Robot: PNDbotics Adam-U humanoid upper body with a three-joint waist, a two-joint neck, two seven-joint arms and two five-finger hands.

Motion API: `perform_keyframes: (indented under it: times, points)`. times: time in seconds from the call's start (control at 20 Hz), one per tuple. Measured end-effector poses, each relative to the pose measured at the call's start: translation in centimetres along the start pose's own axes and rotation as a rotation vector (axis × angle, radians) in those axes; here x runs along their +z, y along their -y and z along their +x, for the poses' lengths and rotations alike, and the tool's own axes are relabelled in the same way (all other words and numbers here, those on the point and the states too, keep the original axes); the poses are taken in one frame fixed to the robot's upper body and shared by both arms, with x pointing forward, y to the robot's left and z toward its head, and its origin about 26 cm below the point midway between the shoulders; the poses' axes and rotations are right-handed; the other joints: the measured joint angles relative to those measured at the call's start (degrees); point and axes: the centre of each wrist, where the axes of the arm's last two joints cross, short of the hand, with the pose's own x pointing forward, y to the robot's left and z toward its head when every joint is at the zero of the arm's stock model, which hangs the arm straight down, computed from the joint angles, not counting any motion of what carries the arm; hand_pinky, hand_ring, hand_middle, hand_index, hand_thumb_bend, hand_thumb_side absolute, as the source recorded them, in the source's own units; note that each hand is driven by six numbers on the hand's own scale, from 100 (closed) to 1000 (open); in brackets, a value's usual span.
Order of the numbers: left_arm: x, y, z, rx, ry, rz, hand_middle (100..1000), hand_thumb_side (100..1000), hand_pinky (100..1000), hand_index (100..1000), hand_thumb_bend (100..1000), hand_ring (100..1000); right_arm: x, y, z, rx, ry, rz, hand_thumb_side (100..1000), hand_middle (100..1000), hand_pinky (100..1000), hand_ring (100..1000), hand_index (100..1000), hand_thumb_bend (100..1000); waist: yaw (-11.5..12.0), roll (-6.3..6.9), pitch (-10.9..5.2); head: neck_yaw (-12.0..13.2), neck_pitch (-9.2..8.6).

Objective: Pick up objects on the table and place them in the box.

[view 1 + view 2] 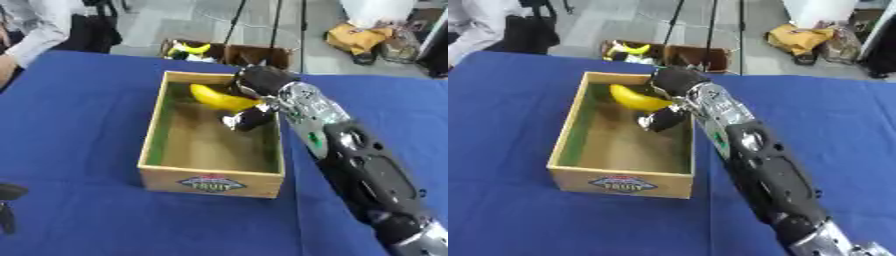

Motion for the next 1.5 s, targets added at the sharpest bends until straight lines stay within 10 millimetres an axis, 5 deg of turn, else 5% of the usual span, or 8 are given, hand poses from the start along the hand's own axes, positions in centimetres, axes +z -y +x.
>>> perform_keyframes:
  times: [0.4, 0.55, 0.7, 0.95, 1.3, 1.5]
  points:
    - [-0.1, 0.1, 0.0, 0.003, 0.002, 0.001, 486, 954, 250, 574, 100, 599, -0.7, -1.5, 1.1, 0.000, 0.009, 0.043, 685, 520, 785, 812, 649, 116, 0.10, -0.05, 0.23, -0.14, -0.05]
    - [-0.1, 0.1, 0.0, 0.003, 0.002, 0.000, 486, 955, 250, 574, 100, 600, -0.8, -1.7, 1.3, 0.003, 0.017, 0.051, 740, 632, 798, 849, 729, 391, 0.09, -0.19, 0.23, -0.13, -0.06]
    - [-0.1, 0.1, 0.0, 0.003, 0.002, 0.000, 487, 955, 250, 574, 100, 600, -0.8, -1.6, 1.3, 0.008, 0.025, 0.061, 741, 727, 817, 892, 807, 541, -0.01, -0.21, 0.23, -0.11, -0.06]
    - [-0.1, 0.1, 0.0, 0.003, 0.000, -0.001, 487, 954, 251, 574, 100, 600, -0.5, -0.3, 1.2, 0.036, 0.012, 0.057, 745, 763, 827, 910, 833, 710, -0.24, -0.20, 0.00, -0.09, -0.06]
    - [0.1, 0.1, 0.0, 0.005, -0.005, -0.002, 487, 952, 251, 574, 100, 601, 0.6, 2.1, 0.5, 0.072, -0.014, -0.009, 832, 747, 827, 906, 830, 707, -0.68, 0.11, -0.56, 0.03, -0.03]
    - [0.2, 0.0, -0.1, 0.004, -0.010, -0.002, 487, 952, 252, 574, 100, 601, 2.5, 5.1, -0.4, 0.053, -0.016, -0.143, 901, 707, 819, 888, 817, 678, -1.38, 0.20, -1.07, 0.63, 0.05]
